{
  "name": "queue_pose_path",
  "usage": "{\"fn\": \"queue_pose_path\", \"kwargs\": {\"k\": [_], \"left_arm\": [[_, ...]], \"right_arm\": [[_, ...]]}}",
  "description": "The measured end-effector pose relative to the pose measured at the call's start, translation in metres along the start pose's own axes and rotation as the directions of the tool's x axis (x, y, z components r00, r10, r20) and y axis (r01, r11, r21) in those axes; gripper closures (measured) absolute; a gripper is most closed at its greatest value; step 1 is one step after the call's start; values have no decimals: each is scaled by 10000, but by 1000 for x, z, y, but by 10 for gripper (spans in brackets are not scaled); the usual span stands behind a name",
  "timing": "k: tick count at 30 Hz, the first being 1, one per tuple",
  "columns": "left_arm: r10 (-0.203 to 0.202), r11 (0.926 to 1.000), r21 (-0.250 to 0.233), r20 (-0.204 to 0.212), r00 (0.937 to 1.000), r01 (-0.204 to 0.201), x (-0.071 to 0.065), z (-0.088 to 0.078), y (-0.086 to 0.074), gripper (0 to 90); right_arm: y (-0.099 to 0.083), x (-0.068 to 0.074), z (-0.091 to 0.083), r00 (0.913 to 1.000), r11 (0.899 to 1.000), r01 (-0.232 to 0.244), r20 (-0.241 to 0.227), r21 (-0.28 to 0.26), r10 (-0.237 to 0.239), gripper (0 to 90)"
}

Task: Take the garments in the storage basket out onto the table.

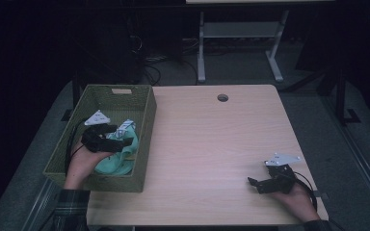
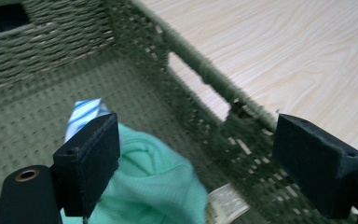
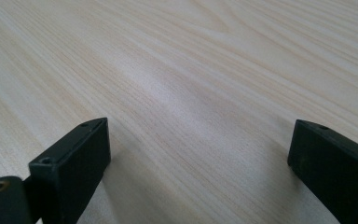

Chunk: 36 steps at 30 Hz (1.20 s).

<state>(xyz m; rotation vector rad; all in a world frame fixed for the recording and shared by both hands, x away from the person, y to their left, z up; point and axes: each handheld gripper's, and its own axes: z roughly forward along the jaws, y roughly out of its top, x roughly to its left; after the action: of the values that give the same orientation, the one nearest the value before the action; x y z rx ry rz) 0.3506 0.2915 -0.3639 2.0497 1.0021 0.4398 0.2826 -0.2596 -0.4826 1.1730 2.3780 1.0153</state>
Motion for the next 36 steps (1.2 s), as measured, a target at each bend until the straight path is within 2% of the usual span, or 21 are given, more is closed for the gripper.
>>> {"fn": "queue_pose_path", "kwargs": {"k": [4, 11, 15, 19, 20, 25, 28, 29, 31, 34, 35, 36], "left_arm": [[-135, 9999, 10, -208, 9997, 135, 7, -1, -4, 146], [-372, 9986, 345, -505, 9980, 389, 17, 7, -16, 149], [-388, 9973, 591, -699, 9968, 429, 18, 12, -18, 153], [-270, 9958, 850, -711, 9971, 331, 16, 16, -19, 177], [-222, 9937, 1081, -736, 9970, 301, 16, 19, -19, 178], [-152, 9882, 1512, -669, 9976, 251, 15, 24, -21, 201], [-169, 9791, 2011, -644, 9978, 296, 14, 29, -22, 222], [-169, 9791, 2011, -644, 9978, 296, 14, 29, -22, 223], [-295, 9725, 2292, -542, 9981, 411, 13, 32, -23, 235], [-344, 9685, 2449, -500, 9982, 457, 13, 34, -24, 246], [-332, 9633, 2643, -535, 9980, 462, 12, 37, -25, 247], [-332, 9633, 2643, -535, 9980, 462, 12, 37, -25, 252]], "right_arm": [[0, 0, 0, 10000, 10000, -3, -1, 3, 3, 52], [0, 0, 0, 10000, 10000, 38, 12, -23, -38, 52], [0, 0, 0, 10000, 10000, 34, 12, -25, -34, 52], [0, 0, 0, 10000, 10000, 35, 12, -22, -35, 52], [0, 0, 0, 10000, 10000, 13, 3, -29, -13, 52], [0, 0, 0, 10000, 10000, 38, 9, -23, -38, 52], [0, 0, 0, 10000, 10000, 36, 14, -22, -36, 52], [0, 0, 0, 10000, 10000, 36, 14, -22, -36, 52], [0, 0, 0, 10000, 10000, 33, 13, -19, -33, 52], [0, 0, 0, 10000, 10000, 32, 15, -21, -32, 52], [0, 0, 0, 10000, 10000, 37, 9, -22, -37, 52], [0, 0, 0, 10000, 10000, 33, 13, -20, -33, 52]]}}
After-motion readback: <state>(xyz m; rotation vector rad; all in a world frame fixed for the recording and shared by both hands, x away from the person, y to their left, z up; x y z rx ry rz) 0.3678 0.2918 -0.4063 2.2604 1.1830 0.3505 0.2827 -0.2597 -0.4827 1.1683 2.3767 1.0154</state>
